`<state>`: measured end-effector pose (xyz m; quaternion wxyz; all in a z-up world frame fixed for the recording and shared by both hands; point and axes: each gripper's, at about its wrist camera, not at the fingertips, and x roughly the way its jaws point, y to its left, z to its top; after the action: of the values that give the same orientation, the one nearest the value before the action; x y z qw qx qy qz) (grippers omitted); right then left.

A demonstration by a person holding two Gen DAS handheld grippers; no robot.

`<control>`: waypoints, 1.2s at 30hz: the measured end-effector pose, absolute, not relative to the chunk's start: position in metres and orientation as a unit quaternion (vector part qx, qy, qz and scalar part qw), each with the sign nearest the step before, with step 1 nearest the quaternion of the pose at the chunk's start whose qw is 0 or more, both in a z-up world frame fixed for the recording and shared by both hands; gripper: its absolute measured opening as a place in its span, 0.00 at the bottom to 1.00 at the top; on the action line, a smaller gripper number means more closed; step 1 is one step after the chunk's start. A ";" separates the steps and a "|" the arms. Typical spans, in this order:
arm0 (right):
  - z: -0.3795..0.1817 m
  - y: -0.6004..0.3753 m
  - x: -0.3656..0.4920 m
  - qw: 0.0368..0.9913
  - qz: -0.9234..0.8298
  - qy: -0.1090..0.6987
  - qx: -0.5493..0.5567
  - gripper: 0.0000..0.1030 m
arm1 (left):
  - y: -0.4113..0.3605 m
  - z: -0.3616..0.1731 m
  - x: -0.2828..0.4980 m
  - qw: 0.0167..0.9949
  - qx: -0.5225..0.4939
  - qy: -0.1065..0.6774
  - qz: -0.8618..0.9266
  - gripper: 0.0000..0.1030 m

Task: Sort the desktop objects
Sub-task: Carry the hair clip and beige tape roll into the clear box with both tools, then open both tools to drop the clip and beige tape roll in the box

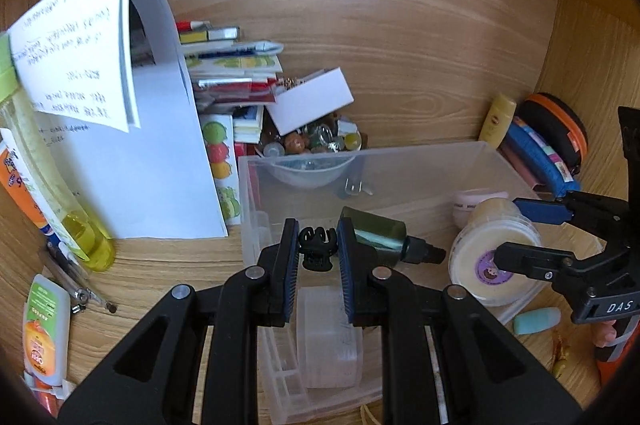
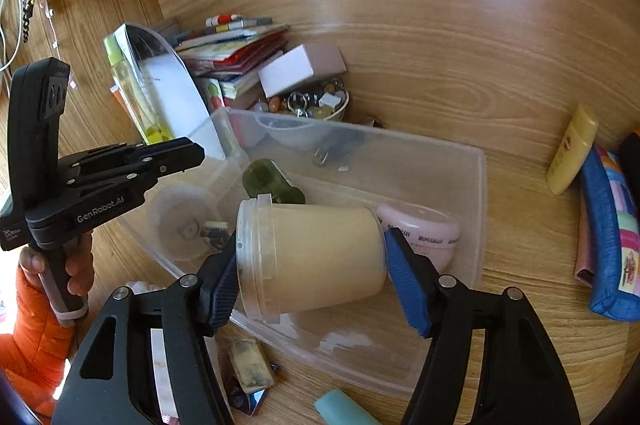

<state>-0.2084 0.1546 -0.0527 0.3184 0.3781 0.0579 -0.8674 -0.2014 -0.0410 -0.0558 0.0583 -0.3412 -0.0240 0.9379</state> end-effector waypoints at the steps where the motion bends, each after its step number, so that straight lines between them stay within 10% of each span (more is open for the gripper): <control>1: -0.054 0.154 -0.209 0.318 -0.867 0.059 0.380 0.62 | -0.041 -0.058 -0.202 0.058 -0.344 -0.025 0.937 0.18; 23: -0.069 0.148 -0.212 0.300 -0.866 0.088 0.390 0.64 | -0.026 -0.068 -0.202 0.069 -0.359 -0.001 0.931 0.22; 36: -0.070 0.146 -0.211 0.292 -0.864 0.083 0.402 0.65 | -0.021 -0.040 -0.177 0.066 -0.325 -0.001 0.943 0.66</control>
<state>-0.2113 0.1461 -0.0704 0.2915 0.4024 0.0832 -0.8638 -0.1767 -0.0205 -0.0404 0.0664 -0.3254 -0.0012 0.9432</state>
